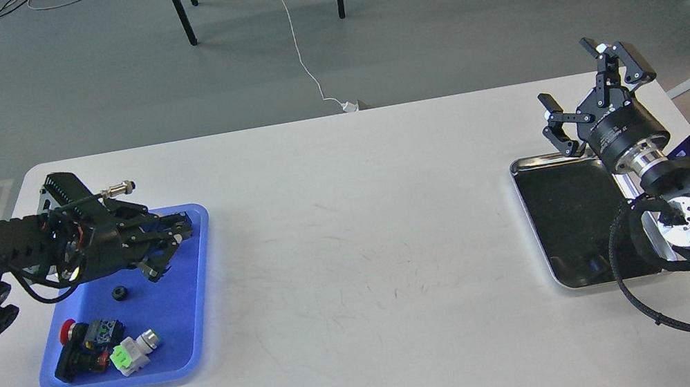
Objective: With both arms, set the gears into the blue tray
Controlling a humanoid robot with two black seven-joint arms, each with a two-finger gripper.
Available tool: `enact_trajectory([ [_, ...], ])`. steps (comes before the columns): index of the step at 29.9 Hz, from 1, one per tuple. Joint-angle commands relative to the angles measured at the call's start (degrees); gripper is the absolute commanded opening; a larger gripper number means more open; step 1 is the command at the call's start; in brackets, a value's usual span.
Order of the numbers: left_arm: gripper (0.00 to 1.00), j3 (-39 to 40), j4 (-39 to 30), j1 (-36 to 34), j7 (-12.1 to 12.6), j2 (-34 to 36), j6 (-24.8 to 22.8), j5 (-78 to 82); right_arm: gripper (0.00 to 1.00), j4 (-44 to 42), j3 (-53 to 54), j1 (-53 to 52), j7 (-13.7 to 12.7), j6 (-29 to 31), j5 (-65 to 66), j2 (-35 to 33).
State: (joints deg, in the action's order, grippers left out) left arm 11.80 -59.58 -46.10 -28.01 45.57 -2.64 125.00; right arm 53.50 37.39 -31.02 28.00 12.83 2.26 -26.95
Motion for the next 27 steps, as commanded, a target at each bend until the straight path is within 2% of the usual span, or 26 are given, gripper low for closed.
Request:
enact_trajectory([
  [1, 0.2, 0.1, 0.7, 2.8, 0.0, 0.9, 0.0, 0.0, 0.97, 0.0, 0.1, 0.0, 0.0, 0.0, 0.0, 0.1],
  [5, 0.21, 0.1, 2.6, 4.8, 0.0, 0.6, 0.2, 0.0, 0.97, 0.1, 0.0, 0.2, 0.0, 0.0, 0.0, -0.3],
  [7, 0.25, 0.2, 2.9, 5.8, 0.0, 0.6, 0.7, 0.0, 0.97, 0.1, 0.0, 0.2, 0.0, 0.0, 0.0, -0.5],
  [9, 0.41, 0.3, 3.0, 5.8, 0.0, 0.5, 1.0, 0.0, 0.97, 0.2, 0.1, 0.2, 0.0, 0.0, 0.0, -0.5],
  [12, 0.82, 0.9, 3.4, 5.8, 0.0, 0.6, 1.1, 0.0, 0.97, 0.2, 0.0, 0.1, 0.0, 0.0, 0.0, -0.6],
  [13, 0.9, 1.3, 3.8, 5.8, 0.0, 0.6, 1.2, 0.0, 0.97, 0.1, 0.0, 0.1, 0.0, 0.0, 0.0, -0.6],
  [21, 0.97, 9.9, 2.2, 5.8, 0.0, 1.3, 2.1, -1.1, 0.99, -0.1, -0.7, -0.2, 0.0, 0.0, 0.5, -0.6],
  [27, 0.98, 13.9, -4.5, 5.3, 0.0, -0.6, 2.2, -29.1, 0.99, -0.1, -0.5, -0.5, 0.0, 0.0, 0.6, -0.6],
])
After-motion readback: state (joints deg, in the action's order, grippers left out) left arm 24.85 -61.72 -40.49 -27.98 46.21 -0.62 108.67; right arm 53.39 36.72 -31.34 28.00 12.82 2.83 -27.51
